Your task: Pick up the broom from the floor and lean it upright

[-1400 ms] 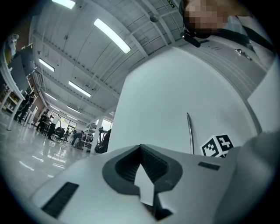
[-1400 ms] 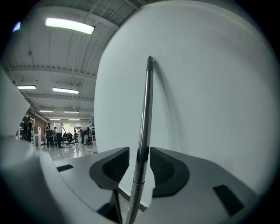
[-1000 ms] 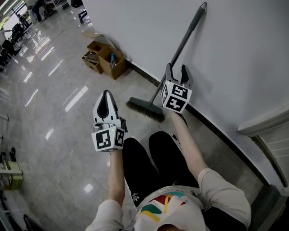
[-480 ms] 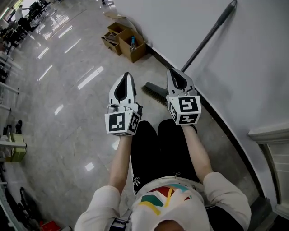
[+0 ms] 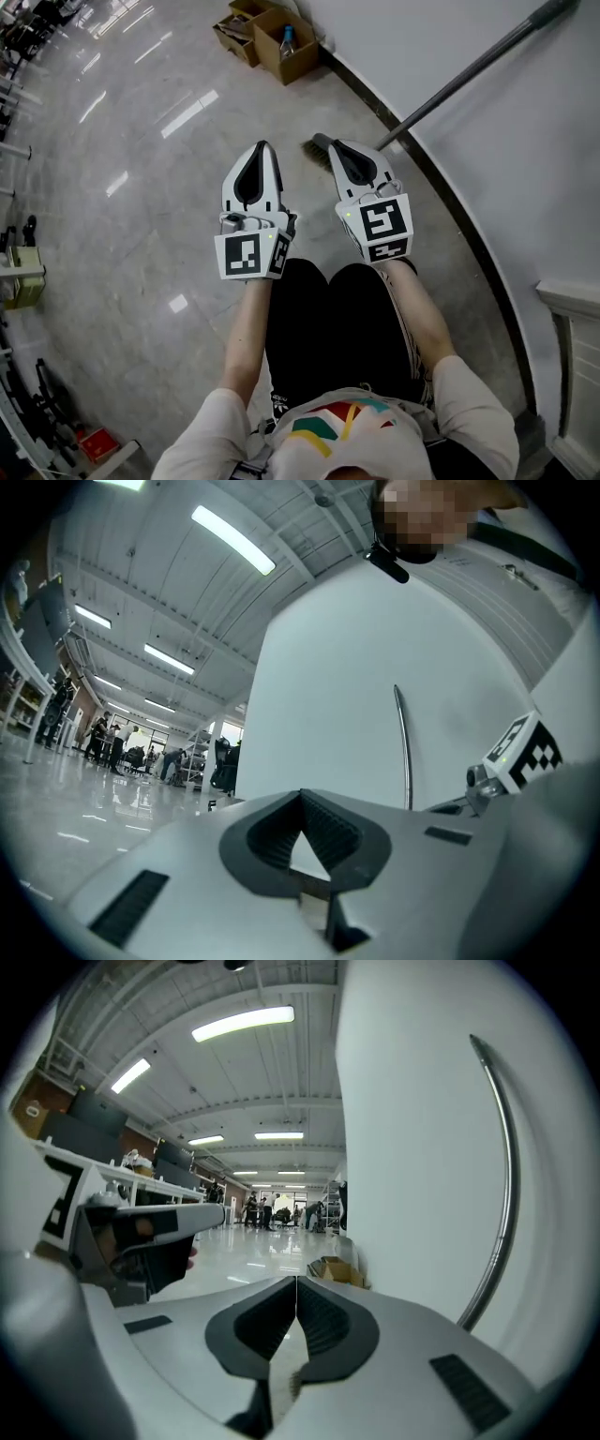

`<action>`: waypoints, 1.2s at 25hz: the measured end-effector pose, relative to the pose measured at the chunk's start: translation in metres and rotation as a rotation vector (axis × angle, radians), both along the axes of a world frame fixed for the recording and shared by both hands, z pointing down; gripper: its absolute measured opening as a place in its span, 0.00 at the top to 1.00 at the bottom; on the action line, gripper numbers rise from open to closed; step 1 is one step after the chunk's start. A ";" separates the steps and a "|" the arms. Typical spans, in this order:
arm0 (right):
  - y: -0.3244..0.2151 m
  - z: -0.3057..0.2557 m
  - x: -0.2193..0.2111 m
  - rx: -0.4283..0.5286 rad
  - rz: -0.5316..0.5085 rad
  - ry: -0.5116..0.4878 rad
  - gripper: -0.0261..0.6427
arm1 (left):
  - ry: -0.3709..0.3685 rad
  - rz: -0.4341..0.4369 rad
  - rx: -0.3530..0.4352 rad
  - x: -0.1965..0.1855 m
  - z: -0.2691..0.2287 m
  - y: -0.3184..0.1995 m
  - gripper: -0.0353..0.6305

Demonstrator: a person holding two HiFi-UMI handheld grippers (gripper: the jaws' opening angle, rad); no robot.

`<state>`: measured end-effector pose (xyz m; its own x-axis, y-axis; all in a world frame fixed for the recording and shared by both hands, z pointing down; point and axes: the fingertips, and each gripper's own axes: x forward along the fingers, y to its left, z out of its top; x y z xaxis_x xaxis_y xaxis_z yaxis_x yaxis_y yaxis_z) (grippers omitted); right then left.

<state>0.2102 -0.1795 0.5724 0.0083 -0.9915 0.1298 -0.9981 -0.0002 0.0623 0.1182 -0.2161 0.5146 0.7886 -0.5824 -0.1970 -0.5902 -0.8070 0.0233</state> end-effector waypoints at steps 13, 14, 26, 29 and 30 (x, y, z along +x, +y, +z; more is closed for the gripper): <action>-0.004 0.033 -0.017 -0.142 -0.051 -0.082 0.94 | -0.056 -0.117 -0.114 -0.039 0.040 -0.020 0.88; -0.001 0.008 -0.018 -0.141 -0.037 -0.103 0.94 | -0.052 -0.134 -0.116 -0.044 0.016 -0.021 0.88; 0.089 -0.485 -0.057 -0.206 -0.135 -0.100 0.94 | 0.002 -0.206 -0.103 -0.073 -0.489 0.034 0.88; 0.116 -0.613 -0.062 -0.175 -0.156 -0.095 0.94 | 0.028 -0.217 -0.072 -0.088 -0.608 0.062 0.88; 0.126 -0.649 -0.069 -0.140 -0.162 -0.095 0.94 | 0.036 -0.215 -0.049 -0.099 -0.640 0.073 0.88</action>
<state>0.1410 -0.0536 -0.0762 -0.1680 -0.9512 0.2589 -0.9858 0.1623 -0.0434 0.0194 -0.1426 -0.1250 0.6385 -0.7457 -0.1903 -0.7463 -0.6603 0.0834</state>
